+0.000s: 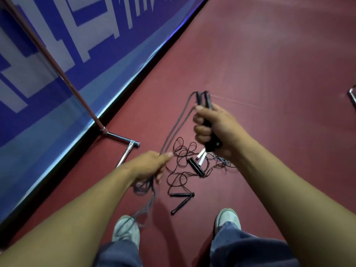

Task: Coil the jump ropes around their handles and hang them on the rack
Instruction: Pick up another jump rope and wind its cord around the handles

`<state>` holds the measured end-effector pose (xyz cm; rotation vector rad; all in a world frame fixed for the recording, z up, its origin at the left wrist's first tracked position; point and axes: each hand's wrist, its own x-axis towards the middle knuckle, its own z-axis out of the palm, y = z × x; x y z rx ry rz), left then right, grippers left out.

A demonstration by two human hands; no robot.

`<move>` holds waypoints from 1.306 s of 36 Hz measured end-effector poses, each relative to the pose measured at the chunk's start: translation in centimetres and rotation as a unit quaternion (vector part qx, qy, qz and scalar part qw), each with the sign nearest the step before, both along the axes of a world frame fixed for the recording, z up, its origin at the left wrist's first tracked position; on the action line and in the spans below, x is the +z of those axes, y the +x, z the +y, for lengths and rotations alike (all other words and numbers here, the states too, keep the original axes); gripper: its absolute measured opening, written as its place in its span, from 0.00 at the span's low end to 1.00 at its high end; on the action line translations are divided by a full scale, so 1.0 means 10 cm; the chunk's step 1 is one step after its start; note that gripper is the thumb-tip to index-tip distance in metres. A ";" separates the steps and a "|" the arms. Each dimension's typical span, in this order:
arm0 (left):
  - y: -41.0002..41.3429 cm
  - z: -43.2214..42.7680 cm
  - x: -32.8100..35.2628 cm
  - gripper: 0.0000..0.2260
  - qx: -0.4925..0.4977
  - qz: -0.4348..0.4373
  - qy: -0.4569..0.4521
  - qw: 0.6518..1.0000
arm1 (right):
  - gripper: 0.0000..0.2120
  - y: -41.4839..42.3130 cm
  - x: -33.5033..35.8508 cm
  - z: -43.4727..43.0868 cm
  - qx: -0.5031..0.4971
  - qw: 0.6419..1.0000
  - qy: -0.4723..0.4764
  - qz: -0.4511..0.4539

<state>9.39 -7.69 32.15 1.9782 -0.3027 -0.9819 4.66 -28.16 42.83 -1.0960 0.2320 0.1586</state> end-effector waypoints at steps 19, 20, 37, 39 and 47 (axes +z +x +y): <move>0.04 0.35 -0.39 0.10 -0.211 -0.116 0.286 0.927 | 0.02 -0.13 0.11 -0.40 -0.058 0.991 -0.116 -0.018; 0.06 0.35 -0.40 0.11 -0.208 -0.132 0.302 0.921 | 0.04 -0.14 0.09 -0.35 -0.036 0.990 -0.135 -0.009; -0.06 0.17 -0.35 0.16 -0.156 -0.136 0.266 0.942 | 0.08 -0.22 -0.11 -0.05 0.045 0.986 -0.147 0.071; -0.07 0.21 -0.34 0.23 -0.184 -0.122 0.315 0.923 | 0.08 -0.24 -0.14 -0.03 0.061 0.986 -0.133 0.082; 0.04 -0.14 0.12 0.36 0.053 -0.053 -0.080 0.994 | 0.09 -0.33 -0.12 0.05 0.184 0.965 -0.174 0.069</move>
